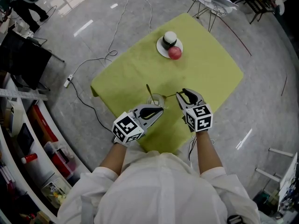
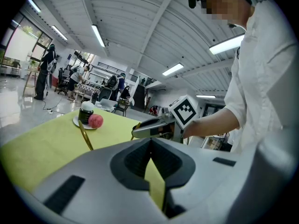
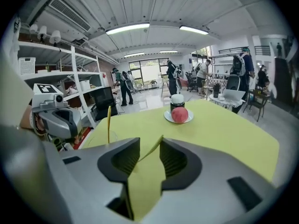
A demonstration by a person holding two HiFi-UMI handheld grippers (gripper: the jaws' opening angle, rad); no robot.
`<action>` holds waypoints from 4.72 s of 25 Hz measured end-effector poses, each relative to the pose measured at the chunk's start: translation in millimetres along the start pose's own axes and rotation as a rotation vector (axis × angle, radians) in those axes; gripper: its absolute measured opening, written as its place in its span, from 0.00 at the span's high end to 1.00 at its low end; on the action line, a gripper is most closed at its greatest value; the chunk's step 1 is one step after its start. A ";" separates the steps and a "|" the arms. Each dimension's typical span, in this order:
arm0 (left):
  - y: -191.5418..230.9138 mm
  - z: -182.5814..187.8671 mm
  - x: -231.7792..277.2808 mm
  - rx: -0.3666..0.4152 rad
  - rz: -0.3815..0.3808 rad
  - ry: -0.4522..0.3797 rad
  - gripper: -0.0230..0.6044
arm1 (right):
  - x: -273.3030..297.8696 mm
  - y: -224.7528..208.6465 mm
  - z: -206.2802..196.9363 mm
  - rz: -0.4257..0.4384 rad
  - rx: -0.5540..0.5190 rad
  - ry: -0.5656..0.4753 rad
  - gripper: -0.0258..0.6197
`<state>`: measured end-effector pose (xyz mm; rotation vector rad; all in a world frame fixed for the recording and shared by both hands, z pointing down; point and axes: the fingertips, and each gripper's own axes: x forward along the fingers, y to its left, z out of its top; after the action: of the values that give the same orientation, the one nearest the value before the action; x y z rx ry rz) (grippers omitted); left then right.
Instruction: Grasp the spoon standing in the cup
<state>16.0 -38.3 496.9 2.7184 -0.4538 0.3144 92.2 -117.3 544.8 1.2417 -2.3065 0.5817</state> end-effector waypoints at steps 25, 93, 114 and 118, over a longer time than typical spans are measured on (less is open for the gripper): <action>-2.9 -1.7 1.2 0.003 -0.007 0.004 0.96 | -23.5 -38.7 -21.7 -0.123 0.011 0.027 0.74; 8.5 -10.7 -22.3 -0.031 0.072 -0.024 0.96 | 62.8 104.1 28.5 0.296 -0.207 0.156 0.88; 9.6 -8.5 -20.1 -0.030 0.067 -0.024 0.96 | 54.9 105.0 33.3 0.301 -0.221 0.117 0.92; 9.0 -7.0 -18.1 -0.025 0.061 -0.021 0.96 | 49.4 101.0 35.5 0.292 -0.209 0.093 0.93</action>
<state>-5.0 -38.6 501.2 2.6902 -0.5442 0.2945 -24.6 -118.7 529.3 0.7734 -2.4140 0.4675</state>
